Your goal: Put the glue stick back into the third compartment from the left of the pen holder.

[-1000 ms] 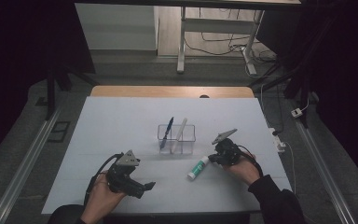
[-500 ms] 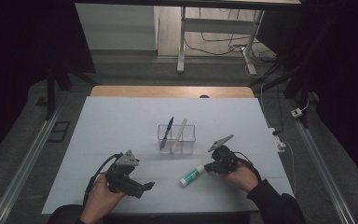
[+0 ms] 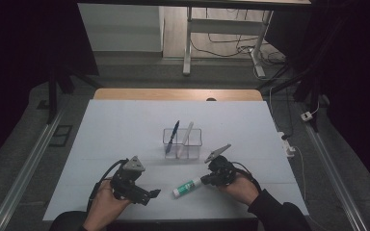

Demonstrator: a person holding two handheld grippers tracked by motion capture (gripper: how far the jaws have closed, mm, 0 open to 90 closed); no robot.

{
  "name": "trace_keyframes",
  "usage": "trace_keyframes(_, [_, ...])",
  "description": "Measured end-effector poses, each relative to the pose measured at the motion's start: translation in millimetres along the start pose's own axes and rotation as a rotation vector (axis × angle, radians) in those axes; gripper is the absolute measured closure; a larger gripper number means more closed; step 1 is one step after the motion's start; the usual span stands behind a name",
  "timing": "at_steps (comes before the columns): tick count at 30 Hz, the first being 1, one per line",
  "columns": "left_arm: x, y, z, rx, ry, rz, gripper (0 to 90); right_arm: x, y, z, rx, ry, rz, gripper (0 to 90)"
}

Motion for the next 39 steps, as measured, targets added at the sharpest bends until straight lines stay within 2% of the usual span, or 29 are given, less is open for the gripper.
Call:
trace_keyframes(6, [0.0,-1.1,-0.8,0.016,0.006,0.005,0.0,-1.9,-7.1,16.4,-0.015,0.029,0.009,89.6])
trace_keyframes(9, [-1.2,-2.4,-1.8,0.023,0.002,0.006,0.0,-4.5,-5.6,16.3,-0.007,0.043,-0.01,89.5])
trace_keyframes(12, [-4.5,-5.5,-4.0,0.032,-0.01,0.013,0.0,-8.6,2.2,13.7,0.006,0.04,-0.05,84.3])
trace_keyframes(19, [-20.2,-20.6,-12.7,0.07,-0.051,0.039,0.0,-11.4,28.3,10.9,0.033,0.052,-0.15,62.7])
trace_keyframes(23, [-29.6,-31.6,-15.8,0.087,-0.078,0.062,0.0,-8.1,40.3,9.7,0.049,0.053,-0.181,46.8])
trace_keyframes(28, [-37.7,-49.6,-17.8,0.108,-0.098,0.106,0.0,-1.6,51.2,9.2,0.048,0.029,-0.22,26.3])
trace_keyframes(31, [-43.2,-60.7,-19.2,0.121,-0.113,0.127,0.0,4.7,58.1,7.6,0.065,0.019,-0.237,14.1])
trace_keyframes(35, [-51.3,-75.6,-21.0,0.122,-0.135,0.156,0.0,14.1,66.8,3.0,0.096,0.0,-0.253,2.1])
trace_keyframes(39, [-57.6,-88.9,-22.1,0.124,-0.183,0.193,1.0,23.0,76.1,-1.1,0.118,-0.014,-0.273,1.0])
Point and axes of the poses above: each handheld gripper's, and its own axes: y roughly backward along the jaws, x roughly out of its underside, z roughly to its left, the point moved 10 cm from there along -y, roughly forward along the jaws, and after that the axes turned 15 degrees about -y, right-handed, at the moved point
